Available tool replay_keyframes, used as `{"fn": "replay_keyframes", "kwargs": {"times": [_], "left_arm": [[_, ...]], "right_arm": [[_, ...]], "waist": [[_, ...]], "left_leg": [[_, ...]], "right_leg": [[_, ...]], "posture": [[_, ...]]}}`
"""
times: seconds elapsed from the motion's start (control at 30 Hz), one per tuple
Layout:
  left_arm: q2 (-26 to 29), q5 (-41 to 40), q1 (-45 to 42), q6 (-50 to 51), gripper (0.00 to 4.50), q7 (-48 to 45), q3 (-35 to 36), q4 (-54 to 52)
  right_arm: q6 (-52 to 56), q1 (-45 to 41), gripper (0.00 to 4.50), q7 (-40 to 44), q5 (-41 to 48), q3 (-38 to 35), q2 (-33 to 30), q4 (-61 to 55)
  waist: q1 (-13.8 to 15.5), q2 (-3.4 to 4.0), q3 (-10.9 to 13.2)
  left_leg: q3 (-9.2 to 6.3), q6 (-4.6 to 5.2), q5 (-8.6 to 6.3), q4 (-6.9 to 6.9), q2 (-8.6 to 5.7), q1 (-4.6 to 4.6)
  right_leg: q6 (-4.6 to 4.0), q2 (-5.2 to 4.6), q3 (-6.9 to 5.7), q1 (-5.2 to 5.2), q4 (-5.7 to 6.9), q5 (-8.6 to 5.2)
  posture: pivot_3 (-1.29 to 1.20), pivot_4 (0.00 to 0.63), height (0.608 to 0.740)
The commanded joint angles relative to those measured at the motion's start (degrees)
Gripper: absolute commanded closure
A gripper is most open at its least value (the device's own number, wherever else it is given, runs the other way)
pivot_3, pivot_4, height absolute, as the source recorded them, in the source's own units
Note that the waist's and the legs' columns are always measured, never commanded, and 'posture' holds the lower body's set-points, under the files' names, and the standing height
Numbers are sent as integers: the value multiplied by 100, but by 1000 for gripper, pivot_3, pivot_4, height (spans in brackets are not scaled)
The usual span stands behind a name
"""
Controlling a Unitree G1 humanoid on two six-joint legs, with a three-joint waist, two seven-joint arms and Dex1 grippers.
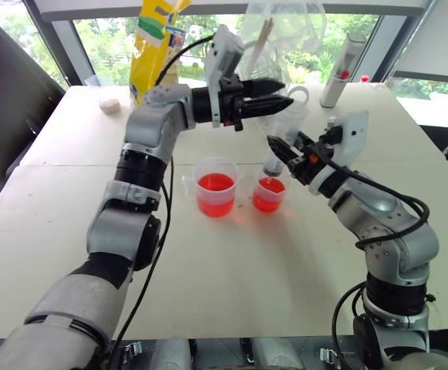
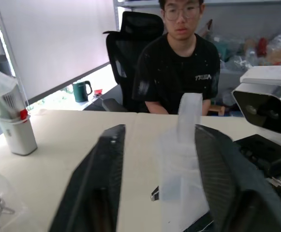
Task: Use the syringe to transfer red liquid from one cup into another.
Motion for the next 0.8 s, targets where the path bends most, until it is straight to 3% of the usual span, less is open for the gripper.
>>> {"fn": "replay_keyframes", "kwargs": {"times": [0.03, 0.27, 0.47, 0.7, 0.8], "left_arm": [[116, -36, -121, 19, 146, 103, 93, -87], [733, -287, -354, 163, 66, 67, 467, -50], [1160, -370, 231, 448, 66, -109, 387, -630], [1551, -326, 1255, 720, 66, -266, 129, -1766], [1617, -339, 1524, 746, 66, -241, 39, -2049]], "right_arm": [[-166, -67, 3113, 8, 151, -11, 84, -375], [-361, 171, 3113, 41, 24, 155, 145, -206], [-355, 94, 3113, 102, 2, 111, -11, -166], [211, -434, 3113, 193, 150, -220, -671, -41], [921, -1052, 3113, 245, 480, -530, -1028, 165]], "waist": [[2, 0, 0], [-20, 1, 0], [1, 1, 0], [2, 1, 0], [7, 1, 0]], "left_leg": [[0, 0, 0, 0, 0, 0], [1, 0, 0, -4, 2, 0], [3, -1, 0, 0, 3, 0], [2, -1, 1, 2, 6, 0], [4, -1, 1, 1, 6, 1]], "right_leg": [[0, 0, 0, 0, 0, 0], [0, 2, 1, -4, 1, 0], [0, -4, -1, 0, 1, 0], [0, -6, -2, -2, 6, 0], [-1, -9, -1, -1, 5, 0]], "posture": [[0, 150, 739], [0, 150, 739], [0, 150, 739], [0, 150, 739], [0, 150, 739]]}}
